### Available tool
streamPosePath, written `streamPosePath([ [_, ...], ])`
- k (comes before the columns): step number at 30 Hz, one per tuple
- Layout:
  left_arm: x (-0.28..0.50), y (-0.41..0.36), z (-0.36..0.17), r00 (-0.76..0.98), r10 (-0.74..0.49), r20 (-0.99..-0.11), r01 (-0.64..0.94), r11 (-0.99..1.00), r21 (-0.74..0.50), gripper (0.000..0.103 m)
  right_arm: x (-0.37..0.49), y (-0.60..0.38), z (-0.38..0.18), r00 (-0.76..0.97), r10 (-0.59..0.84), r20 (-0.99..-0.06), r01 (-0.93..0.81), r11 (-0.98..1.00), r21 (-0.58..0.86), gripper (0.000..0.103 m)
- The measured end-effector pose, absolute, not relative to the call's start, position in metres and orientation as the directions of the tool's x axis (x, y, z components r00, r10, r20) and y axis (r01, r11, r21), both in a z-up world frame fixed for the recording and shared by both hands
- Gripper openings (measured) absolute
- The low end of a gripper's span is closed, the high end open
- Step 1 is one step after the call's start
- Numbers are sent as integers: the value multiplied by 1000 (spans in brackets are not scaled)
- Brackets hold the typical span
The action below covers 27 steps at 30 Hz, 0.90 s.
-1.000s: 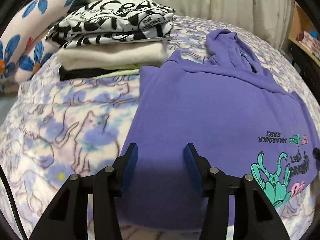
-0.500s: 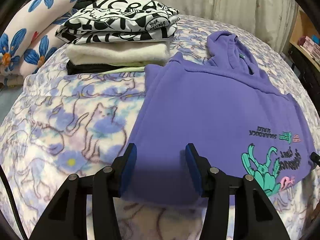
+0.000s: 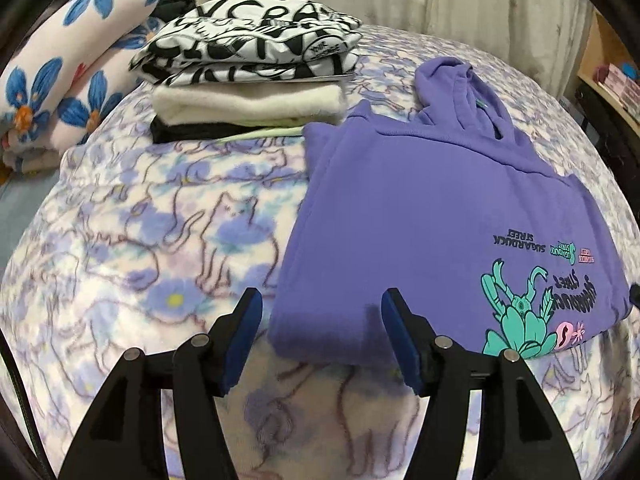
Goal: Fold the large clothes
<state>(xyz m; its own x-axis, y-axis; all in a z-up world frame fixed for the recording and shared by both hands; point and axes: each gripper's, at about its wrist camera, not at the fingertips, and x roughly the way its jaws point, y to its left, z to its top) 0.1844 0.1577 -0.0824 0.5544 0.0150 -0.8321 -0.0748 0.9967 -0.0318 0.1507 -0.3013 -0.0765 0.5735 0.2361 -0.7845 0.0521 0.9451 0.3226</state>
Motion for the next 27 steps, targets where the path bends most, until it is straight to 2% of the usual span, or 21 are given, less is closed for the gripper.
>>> streamPosePath([
  [13, 256, 111, -69, 530, 32, -848, 72, 994, 82, 62, 225, -268, -73, 500, 248, -830, 11, 956, 292, 49],
  [17, 284, 92, -63, 546, 61, -836, 121, 981, 150, 69, 253, -260, -71, 485, 242, -841, -6, 962, 273, 49],
  [21, 315, 73, -60, 553, 75, -830, 163, 967, 196, 69, 287, -254, -66, 484, 242, -841, -31, 965, 261, 49],
  [27, 375, 47, -58, 548, 60, -834, 181, 965, 188, 70, 342, -246, -62, 488, 250, -836, -46, 964, 262, 49],
])
